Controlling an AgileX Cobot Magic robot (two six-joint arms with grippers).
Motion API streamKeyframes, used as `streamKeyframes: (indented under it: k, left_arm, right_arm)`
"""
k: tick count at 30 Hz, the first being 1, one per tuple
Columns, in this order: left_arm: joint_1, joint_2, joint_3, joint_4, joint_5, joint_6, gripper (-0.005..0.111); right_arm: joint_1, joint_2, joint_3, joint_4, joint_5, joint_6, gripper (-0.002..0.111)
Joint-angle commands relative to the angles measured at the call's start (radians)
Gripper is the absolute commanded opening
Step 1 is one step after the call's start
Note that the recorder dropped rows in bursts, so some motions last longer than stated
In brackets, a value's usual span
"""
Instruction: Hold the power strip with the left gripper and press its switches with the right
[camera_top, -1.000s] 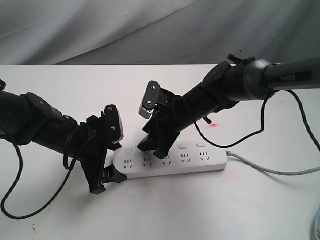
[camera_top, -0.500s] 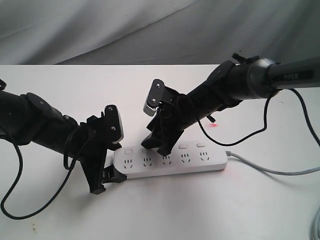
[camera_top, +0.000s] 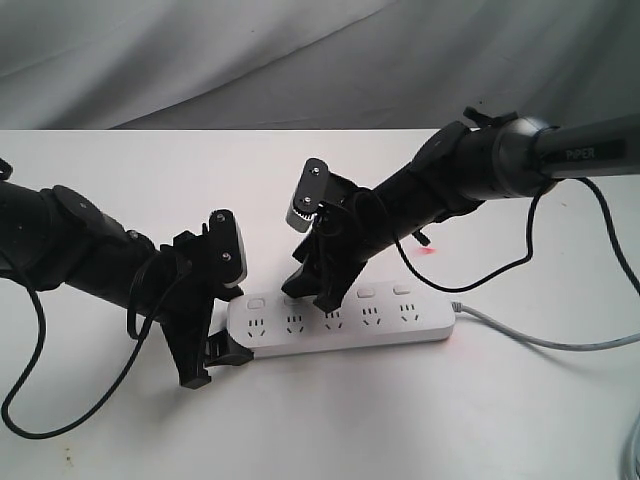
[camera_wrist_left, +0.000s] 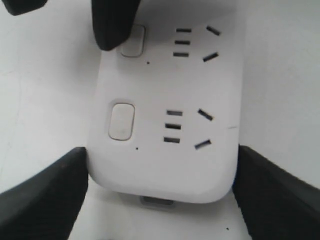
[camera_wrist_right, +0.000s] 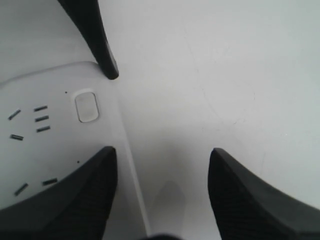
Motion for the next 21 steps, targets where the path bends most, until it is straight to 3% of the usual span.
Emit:
streamKeyframes:
  k: [1, 21]
  left_arm:
    - [0.001, 0.001, -0.006, 0.003, -0.011, -0.002, 0.056]
    - [0.001, 0.001, -0.006, 0.003, -0.011, -0.002, 0.056]
  right_arm:
    - [0.008, 0.034, 0.011, -0.08, 0.004, -0.011, 0.051]
    - [0.019, -0.027, 0.04, -0.05, -0.001, -0.015, 0.051]
